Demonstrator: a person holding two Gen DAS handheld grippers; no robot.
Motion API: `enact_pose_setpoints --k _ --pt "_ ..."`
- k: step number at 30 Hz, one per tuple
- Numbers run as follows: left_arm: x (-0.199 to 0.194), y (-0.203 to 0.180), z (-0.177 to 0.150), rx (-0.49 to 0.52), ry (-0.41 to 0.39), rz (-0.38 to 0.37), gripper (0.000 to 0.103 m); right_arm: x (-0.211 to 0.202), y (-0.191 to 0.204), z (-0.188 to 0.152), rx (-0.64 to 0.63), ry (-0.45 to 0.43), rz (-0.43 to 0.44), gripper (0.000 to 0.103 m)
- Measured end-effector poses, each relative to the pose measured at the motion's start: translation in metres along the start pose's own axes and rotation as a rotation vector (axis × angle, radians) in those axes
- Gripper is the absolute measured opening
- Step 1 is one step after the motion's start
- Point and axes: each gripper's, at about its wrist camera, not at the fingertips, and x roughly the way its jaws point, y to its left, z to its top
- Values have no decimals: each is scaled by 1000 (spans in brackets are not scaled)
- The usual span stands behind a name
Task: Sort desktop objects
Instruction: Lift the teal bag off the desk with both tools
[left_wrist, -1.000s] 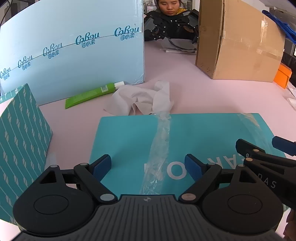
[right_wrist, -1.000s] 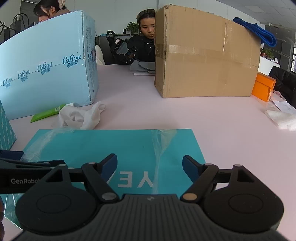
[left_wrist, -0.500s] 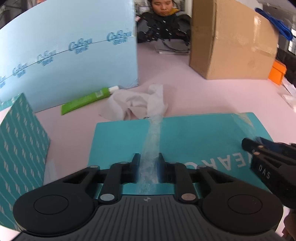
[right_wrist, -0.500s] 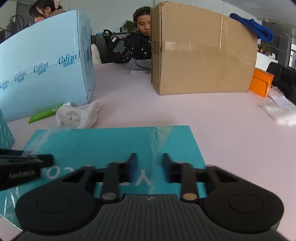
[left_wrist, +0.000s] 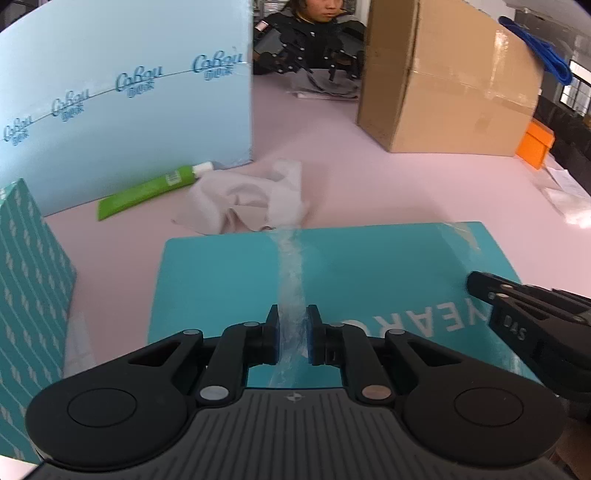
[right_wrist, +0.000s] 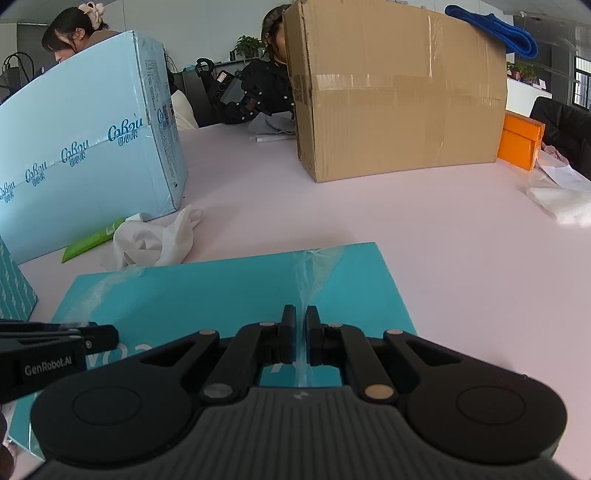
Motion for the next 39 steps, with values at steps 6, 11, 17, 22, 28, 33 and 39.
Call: enact_pose_setpoints --k 6,11,17,22,28,33,39 --pt "-2 -4 0 13 1 -1 10 -5 2 1 -2 -5 10 8" --pt "-4 -3 2 9 5 -9 10 -9 5 2 -3 -13 17 9" --pt "-7 -5 2 12 12 -12 10 -12 4 3 13 -14 21 9" --pt "-9 -5 2 12 14 -10 10 -14 5 4 19 -16 25 10" --pt "-11 -6 2 12 14 -11 10 -17 6 3 23 -18 30 13" --pt "-13 -6 2 9 10 -15 10 -19 5 4 30 -22 33 13" --pt "-17 -7 3 4 0 -14 10 -22 4 5 34 -28 39 13"
